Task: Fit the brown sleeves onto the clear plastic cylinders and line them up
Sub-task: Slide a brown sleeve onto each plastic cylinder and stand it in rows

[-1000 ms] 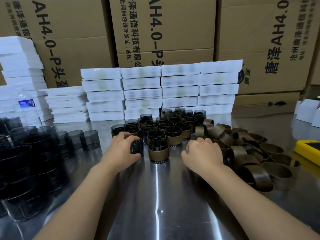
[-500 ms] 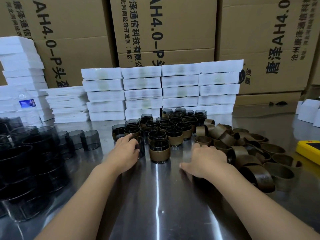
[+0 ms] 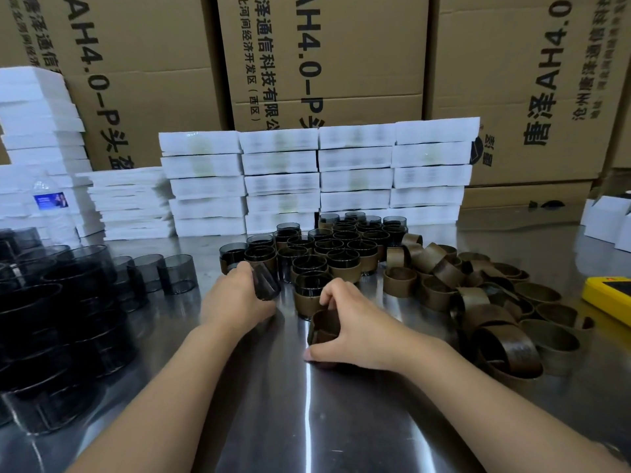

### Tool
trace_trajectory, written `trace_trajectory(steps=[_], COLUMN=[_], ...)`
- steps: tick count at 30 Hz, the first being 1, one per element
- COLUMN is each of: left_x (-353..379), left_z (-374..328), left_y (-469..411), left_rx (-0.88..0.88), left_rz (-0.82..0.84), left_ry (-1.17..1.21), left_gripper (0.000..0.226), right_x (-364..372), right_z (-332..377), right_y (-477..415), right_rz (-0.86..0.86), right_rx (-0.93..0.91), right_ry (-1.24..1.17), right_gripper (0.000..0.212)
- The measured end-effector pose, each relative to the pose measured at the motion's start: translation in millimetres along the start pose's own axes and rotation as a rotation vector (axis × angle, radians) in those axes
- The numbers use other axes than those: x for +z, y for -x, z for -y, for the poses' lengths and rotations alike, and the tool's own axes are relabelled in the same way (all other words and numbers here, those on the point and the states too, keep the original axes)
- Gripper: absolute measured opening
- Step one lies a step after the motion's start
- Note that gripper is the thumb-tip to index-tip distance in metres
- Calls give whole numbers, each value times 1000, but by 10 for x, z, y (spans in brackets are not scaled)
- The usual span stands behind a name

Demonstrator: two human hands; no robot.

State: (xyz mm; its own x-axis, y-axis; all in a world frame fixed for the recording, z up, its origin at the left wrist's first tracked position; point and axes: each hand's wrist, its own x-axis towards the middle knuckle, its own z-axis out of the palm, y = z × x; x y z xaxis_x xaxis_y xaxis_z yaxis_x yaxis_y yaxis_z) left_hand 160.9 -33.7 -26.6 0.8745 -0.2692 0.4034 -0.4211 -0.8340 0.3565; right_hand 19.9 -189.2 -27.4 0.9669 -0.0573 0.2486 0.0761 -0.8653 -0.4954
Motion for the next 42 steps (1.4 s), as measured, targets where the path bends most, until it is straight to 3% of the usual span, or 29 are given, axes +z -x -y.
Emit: trace_trajectory(steps=[4,8,12,15,18,21,29,35,39,42], left_x=[6,-55,-114,-115,-41,32,92,156,175,192], left_z=[-76,-216,-388,-453,-472,-480,-440,-366,-285,-286], left_y=[40,63,134,219,304,351,317,210,151,143], left_rx=[-155,-144,-62,34,78,127,171,53,-52,-77], left_rz=[-109,-142,15,318,630,737,699,573,518,527], left_ry=[169,530,1073,1289,1295,1230,1205,1123,1172,1167], left_gripper=[45,48,42,52,69,62,28,48,45,54], right_x=[-33,-132,-215,-247,-259,-260,-262,-262,-251,-245], right_z=[-34,-59,-89,-102,-122,-140,-136,-140,-131,-119], right_y=[-14,-50,-77,-94,-114,-129,-132,-137,-135,-130], right_rz=[-174,-418,-611,-693,-721,-727,-708,-712,-683,-670], right_rx=[21,123,188,200,212,211,187,194,204,210], right_ry=[-25,-99,-166,-200,-218,-213,-163,-151,-155,-162], right_gripper=[52,41,31,25,22,21,19,26,26,28])
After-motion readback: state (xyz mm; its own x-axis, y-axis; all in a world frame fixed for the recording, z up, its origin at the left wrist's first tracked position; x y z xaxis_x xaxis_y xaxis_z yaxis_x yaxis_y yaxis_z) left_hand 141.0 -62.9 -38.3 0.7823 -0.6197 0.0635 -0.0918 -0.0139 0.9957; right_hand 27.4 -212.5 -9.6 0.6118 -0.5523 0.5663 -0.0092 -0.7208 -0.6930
